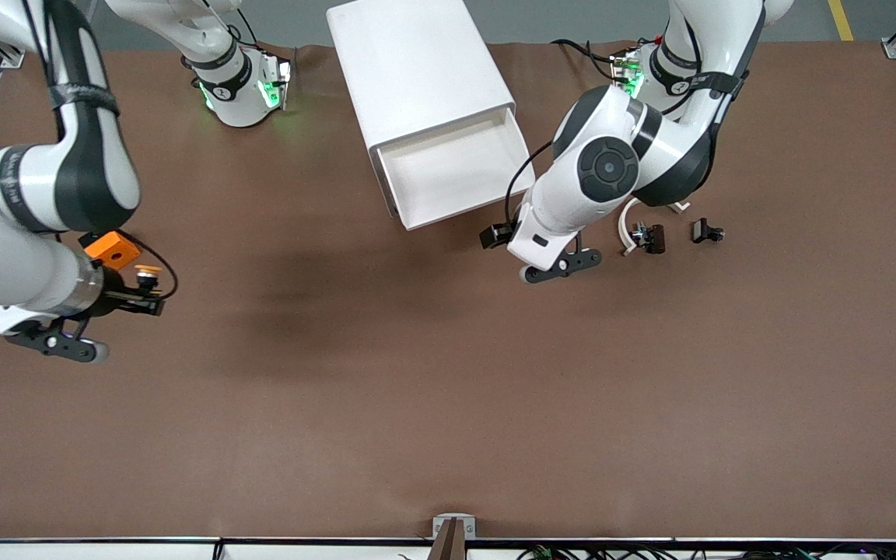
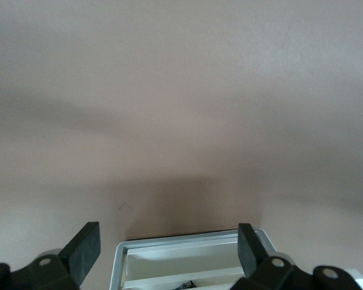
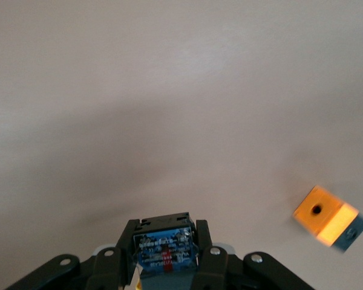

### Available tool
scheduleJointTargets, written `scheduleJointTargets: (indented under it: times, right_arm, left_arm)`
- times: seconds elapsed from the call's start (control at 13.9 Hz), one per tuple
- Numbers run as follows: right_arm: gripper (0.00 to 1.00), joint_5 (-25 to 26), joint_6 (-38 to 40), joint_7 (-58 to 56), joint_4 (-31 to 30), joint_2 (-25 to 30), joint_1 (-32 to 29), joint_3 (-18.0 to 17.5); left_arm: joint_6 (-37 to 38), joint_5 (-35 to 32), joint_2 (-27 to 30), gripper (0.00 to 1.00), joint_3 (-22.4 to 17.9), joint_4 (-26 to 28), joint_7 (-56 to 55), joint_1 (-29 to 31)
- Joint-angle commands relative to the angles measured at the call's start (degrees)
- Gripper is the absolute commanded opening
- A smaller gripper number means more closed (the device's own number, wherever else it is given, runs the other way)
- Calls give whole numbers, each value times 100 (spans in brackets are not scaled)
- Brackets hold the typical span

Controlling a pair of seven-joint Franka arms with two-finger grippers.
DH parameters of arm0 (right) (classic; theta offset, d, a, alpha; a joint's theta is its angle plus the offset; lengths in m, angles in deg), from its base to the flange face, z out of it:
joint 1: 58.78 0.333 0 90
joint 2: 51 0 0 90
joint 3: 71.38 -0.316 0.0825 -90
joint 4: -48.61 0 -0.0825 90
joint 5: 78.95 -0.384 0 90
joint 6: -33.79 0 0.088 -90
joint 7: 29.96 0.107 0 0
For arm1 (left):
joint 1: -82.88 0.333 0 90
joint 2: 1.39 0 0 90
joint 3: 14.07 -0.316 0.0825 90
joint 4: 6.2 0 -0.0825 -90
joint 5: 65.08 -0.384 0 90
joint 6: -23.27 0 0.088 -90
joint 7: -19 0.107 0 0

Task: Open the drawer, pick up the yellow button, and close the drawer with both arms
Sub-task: 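Carry the button toward the orange block while the left gripper pushes the drawer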

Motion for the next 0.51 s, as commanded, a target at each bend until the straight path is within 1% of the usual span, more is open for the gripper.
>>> scheduleJointTargets:
  times: [0.0,0.07,0.22,0.36,0.43]
  right_arm:
    - [0,8,-942,-729,-900,240,-603,-145]
    - [0,8,-1477,-1036,-1190,188,-831,-145]
    - [0,8,-2453,-1433,-1744,152,-1044,-145]
    - [0,8,-3140,-1889,-2070,30,-1289,-145]
    - [0,8,-3326,-2075,-2124,-84,-1412,-145]
  left_arm:
    - [-125,-125,175,100,-4,226,-155,-166]
    - [-133,-133,167,100,-4,235,-277,-236]
    - [-168,-133,167,100,-4,348,-401,-368]
    - [-212,-134,167,100,-4,419,-411,-439]
    - [-212,-134,167,100,-4,454,-419,-465]
